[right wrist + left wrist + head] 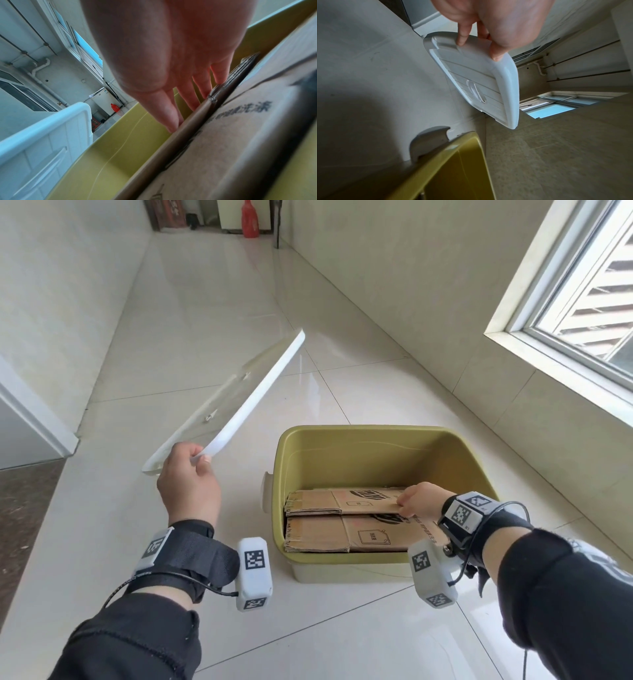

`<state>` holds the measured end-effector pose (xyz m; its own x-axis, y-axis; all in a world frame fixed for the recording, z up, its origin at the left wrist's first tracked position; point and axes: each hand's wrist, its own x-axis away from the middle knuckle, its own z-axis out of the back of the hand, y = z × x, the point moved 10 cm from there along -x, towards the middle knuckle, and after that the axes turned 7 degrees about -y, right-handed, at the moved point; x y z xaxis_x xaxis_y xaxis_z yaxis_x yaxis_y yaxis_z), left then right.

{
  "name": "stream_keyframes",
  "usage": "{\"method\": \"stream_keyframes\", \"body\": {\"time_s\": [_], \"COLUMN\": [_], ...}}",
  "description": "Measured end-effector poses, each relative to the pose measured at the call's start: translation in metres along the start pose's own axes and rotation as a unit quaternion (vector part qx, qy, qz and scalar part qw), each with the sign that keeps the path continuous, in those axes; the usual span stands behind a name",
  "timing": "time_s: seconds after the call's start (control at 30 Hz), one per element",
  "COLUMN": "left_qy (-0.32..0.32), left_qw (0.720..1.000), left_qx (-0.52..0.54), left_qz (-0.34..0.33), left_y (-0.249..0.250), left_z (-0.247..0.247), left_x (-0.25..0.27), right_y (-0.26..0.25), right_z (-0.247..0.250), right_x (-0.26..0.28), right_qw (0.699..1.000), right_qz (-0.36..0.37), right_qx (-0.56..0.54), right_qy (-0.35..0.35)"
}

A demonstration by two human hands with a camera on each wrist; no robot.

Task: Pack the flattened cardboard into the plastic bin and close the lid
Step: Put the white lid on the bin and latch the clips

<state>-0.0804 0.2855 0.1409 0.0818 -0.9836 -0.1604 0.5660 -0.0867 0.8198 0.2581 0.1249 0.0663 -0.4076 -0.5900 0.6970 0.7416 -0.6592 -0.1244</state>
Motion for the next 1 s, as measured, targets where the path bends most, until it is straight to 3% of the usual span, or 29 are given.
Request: {"method": "stream_keyframes", "body": {"time_s": [0.47,0.73,1.0], "left_qy": [0.015,-0.063,-0.121], "left_qw": [0.985,0.948,0.910], "left_qx": [0.171,0.312,0.395], "left_qz": [-0.033,-0.003,-0.023], "left_y": [0.061,0.072,0.102], "left_z": [0.000,-0.020,-0.023], "left_x": [-0.002,-0.002,0.013], "right_y": [0.004,0.010,0.014], "right_z": [-0.001,-0.002,0.002], "right_x": [0.004,0.007,0.010], "right_qw": [1.000,0.995,0.998], "right_qz": [0.010,0.006,0.003], "right_qx": [-0.027,-0.101,-0.061], "right_qy": [0.006,0.004,0.021]}}
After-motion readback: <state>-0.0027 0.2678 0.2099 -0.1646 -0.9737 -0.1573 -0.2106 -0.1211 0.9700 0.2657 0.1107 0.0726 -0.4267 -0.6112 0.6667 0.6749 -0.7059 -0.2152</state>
